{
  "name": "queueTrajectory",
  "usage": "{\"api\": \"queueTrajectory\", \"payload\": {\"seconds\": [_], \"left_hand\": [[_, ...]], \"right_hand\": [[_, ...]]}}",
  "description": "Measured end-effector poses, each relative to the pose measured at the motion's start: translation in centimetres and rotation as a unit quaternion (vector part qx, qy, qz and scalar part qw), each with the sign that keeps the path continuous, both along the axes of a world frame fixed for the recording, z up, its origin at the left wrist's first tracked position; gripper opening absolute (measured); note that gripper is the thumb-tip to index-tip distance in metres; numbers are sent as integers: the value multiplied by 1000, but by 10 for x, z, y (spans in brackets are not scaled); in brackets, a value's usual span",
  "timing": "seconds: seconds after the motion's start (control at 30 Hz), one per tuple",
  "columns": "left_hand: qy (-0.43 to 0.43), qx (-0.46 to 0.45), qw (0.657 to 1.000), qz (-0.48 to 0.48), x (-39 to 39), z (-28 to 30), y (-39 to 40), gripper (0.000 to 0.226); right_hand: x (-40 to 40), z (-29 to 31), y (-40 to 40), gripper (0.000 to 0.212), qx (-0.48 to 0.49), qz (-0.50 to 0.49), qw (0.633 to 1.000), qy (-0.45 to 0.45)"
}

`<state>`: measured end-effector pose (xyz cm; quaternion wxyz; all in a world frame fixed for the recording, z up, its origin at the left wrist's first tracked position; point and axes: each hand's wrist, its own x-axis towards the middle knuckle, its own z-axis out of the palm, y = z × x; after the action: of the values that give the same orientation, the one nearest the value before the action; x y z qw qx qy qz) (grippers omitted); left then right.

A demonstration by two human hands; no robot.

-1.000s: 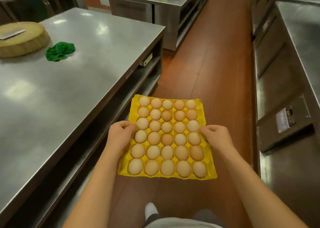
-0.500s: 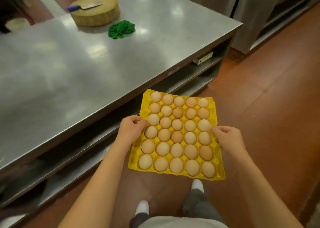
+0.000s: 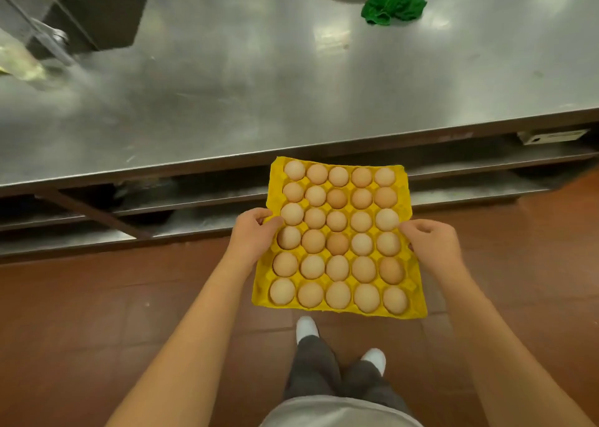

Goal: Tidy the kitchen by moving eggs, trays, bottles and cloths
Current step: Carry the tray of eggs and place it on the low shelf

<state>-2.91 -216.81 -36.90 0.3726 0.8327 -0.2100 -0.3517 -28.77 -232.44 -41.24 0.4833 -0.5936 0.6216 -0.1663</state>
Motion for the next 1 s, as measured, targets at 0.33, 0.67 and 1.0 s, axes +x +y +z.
{"api": "queueTrajectory", "payload": {"seconds": [0.33,0.67,1.0], "left_hand": [[-4,6,999,37,52,-40,29,32],[14,9,997,72,75,-87,27,27],[20,1,994,106,91,-193,5,10]], "right_hand": [[68,-29,-1,17,2,66,998,23],[100,-81,-16,10,9,103,995,14],[123,-205,-45,20,6,89,996,-1]]}}
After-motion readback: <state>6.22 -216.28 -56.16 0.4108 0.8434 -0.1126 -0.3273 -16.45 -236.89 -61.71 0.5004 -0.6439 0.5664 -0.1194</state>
